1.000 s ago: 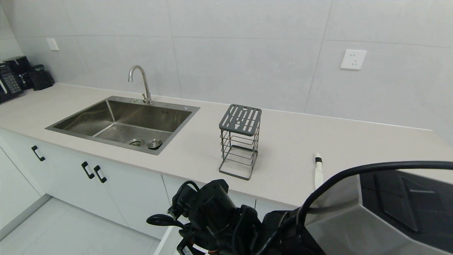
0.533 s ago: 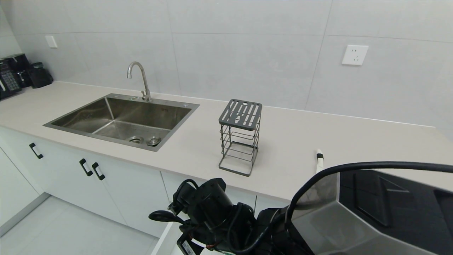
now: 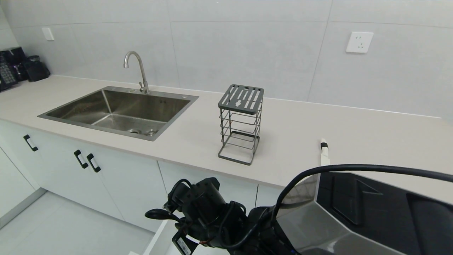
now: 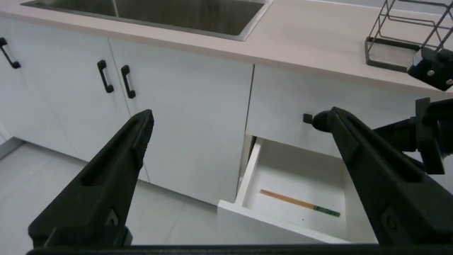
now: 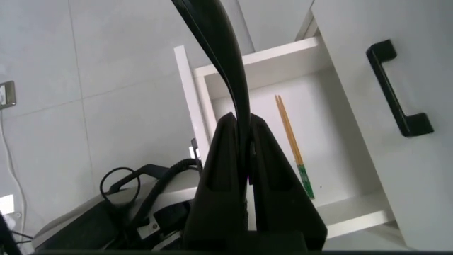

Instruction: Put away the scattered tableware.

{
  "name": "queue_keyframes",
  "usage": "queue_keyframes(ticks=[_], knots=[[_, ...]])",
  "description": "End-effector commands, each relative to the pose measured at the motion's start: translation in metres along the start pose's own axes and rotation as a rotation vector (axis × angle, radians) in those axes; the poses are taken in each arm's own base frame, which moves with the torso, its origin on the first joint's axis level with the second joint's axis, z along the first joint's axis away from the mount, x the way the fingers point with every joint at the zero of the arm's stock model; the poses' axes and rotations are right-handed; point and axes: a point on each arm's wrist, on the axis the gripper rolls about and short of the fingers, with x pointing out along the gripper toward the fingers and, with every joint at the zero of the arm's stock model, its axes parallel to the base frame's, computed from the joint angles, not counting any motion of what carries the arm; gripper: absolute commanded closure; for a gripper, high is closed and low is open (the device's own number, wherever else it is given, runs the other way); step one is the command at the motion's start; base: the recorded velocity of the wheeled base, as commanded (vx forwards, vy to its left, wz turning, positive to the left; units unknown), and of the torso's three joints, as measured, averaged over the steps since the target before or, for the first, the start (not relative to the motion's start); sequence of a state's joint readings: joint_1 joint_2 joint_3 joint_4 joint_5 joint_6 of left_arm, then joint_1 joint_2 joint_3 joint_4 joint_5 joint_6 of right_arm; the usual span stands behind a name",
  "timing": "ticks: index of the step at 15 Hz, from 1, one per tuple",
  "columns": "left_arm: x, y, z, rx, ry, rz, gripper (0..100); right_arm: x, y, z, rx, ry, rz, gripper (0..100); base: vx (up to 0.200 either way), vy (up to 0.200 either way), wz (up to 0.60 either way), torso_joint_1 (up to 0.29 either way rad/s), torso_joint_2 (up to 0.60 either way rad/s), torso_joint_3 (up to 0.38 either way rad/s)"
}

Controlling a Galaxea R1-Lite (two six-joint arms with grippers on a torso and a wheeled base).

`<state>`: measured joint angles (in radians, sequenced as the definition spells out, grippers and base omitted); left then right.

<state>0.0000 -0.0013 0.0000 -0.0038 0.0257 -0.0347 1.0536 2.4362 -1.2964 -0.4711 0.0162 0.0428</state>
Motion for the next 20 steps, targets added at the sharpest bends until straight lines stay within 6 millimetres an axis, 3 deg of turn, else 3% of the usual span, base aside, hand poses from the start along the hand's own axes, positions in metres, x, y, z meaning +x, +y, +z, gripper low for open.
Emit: queue_keyframes(ticks=[1,16,20], knots=[[0.0,0.0,0.0,-0.001,0.0,0.0,0,0.007,-0.001,-0.006,0.0,0.014,-0.001,100,0.0,0.0,0.0,-0.061,0.13,0.076],[0.0,0.0,0.0,-0.001,0.0,0.0,0,0.008,-0.01,-0.008,-0.006,0.023,-0.033,100,0.0,0.0,0.0,-0.226,0.43,0.208],[0.0,0.0,0.0,-0.001,0.0,0.0,0,0.008,-0.023,-0.008,-0.001,0.024,-0.075,100,0.0,0.0,0.0,-0.137,0.26,0.119]])
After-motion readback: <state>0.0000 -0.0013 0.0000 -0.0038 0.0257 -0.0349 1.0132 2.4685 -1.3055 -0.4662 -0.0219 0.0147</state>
